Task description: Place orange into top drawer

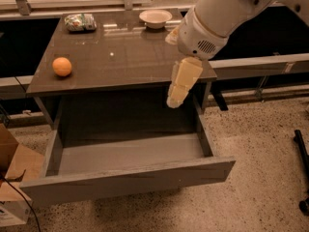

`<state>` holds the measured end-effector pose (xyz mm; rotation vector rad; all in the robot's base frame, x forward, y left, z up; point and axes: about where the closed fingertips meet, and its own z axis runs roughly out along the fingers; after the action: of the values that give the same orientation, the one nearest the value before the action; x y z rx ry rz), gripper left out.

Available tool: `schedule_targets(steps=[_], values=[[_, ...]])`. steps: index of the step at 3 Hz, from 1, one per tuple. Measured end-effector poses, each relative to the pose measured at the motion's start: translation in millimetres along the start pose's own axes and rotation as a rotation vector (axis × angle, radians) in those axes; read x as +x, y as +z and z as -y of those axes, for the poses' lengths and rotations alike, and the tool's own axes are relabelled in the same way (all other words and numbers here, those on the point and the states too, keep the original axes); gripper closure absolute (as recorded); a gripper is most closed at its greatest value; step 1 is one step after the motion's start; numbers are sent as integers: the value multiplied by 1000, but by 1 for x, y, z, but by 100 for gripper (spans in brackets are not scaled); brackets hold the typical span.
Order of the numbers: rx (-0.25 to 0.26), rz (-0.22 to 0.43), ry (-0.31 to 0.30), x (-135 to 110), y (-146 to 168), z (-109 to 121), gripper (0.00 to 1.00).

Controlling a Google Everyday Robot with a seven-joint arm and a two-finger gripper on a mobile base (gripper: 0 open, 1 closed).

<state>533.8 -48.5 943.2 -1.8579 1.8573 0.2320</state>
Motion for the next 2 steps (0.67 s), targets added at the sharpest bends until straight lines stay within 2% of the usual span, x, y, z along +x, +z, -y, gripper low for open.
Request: schedule_targets(steps=[1,2], values=[[0,0,0,0,0,0,0],[-16,20,4,-9,16,3,0]])
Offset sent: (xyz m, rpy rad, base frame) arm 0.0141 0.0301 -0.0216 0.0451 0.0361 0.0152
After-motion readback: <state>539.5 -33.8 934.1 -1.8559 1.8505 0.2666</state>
